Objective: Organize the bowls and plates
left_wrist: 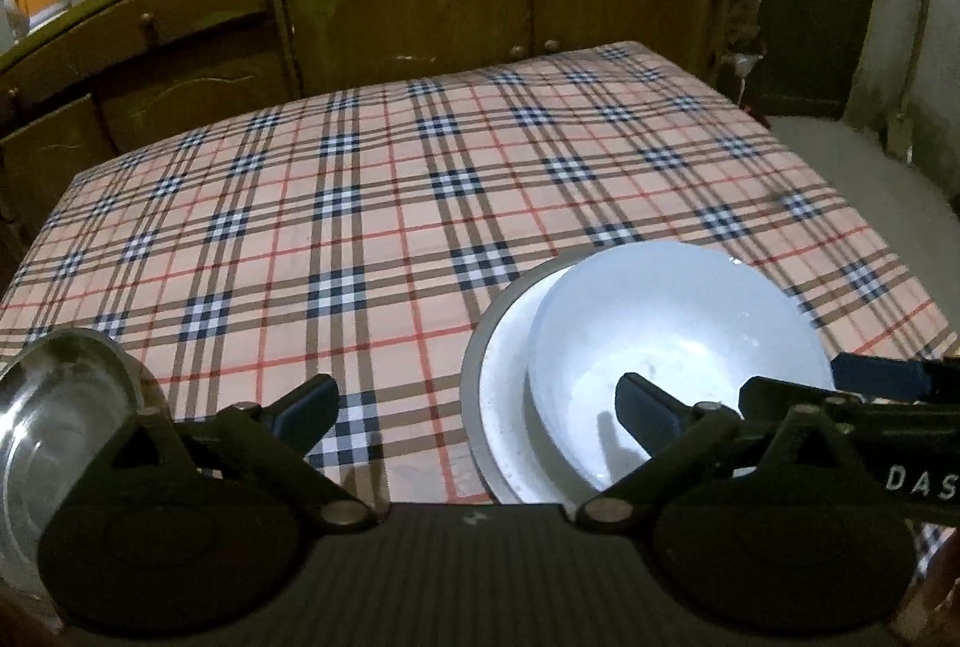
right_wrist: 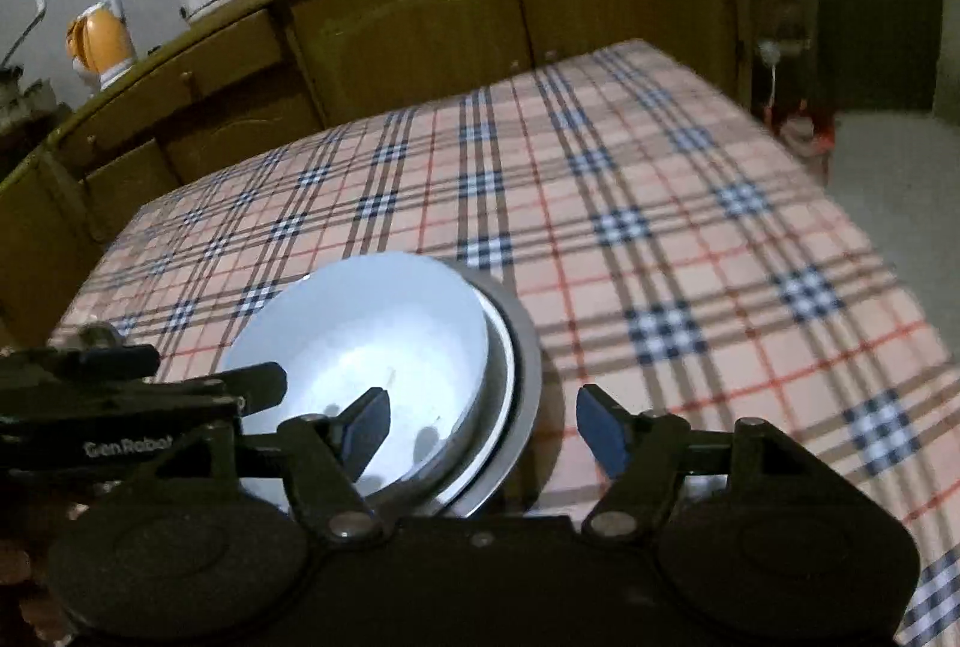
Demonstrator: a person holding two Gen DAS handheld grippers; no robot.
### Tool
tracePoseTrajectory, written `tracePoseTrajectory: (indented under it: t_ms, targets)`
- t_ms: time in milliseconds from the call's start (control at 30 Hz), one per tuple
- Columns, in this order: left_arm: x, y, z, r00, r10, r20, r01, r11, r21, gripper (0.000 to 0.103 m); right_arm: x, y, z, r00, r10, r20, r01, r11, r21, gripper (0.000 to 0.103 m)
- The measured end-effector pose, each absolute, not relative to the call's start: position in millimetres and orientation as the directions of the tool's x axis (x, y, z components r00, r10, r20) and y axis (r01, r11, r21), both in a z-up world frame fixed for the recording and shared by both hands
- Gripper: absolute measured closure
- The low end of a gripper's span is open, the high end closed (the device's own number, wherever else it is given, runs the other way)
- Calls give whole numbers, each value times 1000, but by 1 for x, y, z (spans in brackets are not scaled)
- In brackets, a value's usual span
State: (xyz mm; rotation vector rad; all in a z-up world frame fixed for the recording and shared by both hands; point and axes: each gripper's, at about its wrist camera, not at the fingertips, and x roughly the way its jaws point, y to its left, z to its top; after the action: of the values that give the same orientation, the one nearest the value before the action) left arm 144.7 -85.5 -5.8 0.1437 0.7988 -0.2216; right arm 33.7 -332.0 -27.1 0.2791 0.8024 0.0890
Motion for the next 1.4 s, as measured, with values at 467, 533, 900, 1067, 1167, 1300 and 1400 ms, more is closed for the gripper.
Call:
tracePoseTrajectory:
  t_ms: [467,533,900,1067,1167,1300,1400]
  targets:
    - [157,-89,-28,610,-155,-777,306,951,50,0,46,-347,-52,626,287,-725,58,910,410,21]
    - [161,-87,-31,599,-168,-783,306,951,30,0,49,-347,-58,611,303,-731,59,903,425,21]
    - [177,-79,-40,579,-295,-760,346,933,-98,2,61,-350,-65,619,353,-701,24,884,466,19]
    - [173,-87,-37,571,-380,-728,415,899,-143,32,65,-353,-71,605,433,-667,12,833,553,44]
    - [172,-87,-37,577,-377,-725,399,904,-153,33,64,-349,-68,609,411,-679,10,852,524,47]
    - [172,-85,-35,576,-379,-725,378,909,-175,37,62,-344,-65,618,380,-689,17,869,494,47]
    - [172,-85,-31,580,-388,-716,370,909,-193,38,58,-344,-60,631,366,-684,15,876,483,47]
